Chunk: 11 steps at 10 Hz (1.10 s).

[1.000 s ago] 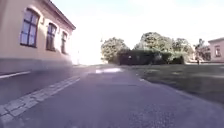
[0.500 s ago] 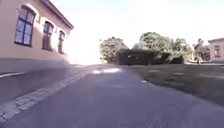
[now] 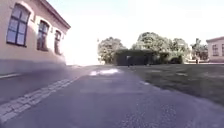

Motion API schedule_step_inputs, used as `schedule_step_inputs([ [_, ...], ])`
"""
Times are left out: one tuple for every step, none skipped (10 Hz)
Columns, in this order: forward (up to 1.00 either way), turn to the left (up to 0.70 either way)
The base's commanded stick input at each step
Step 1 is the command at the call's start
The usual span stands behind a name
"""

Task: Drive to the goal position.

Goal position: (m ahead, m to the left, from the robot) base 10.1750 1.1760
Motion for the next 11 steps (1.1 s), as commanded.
schedule_step_inputs([
  [0.70,0.00],
  [0.70,0.00],
  [0.70,0.00],
  [0.70,0.00],
  [0.70,0.00],
  [0.70,0.00],
  [0.70,0.00],
  [0.70,0.00],
  [0.70,0.00],
  [0.70,0.00],
  [0.70,0.00],
])
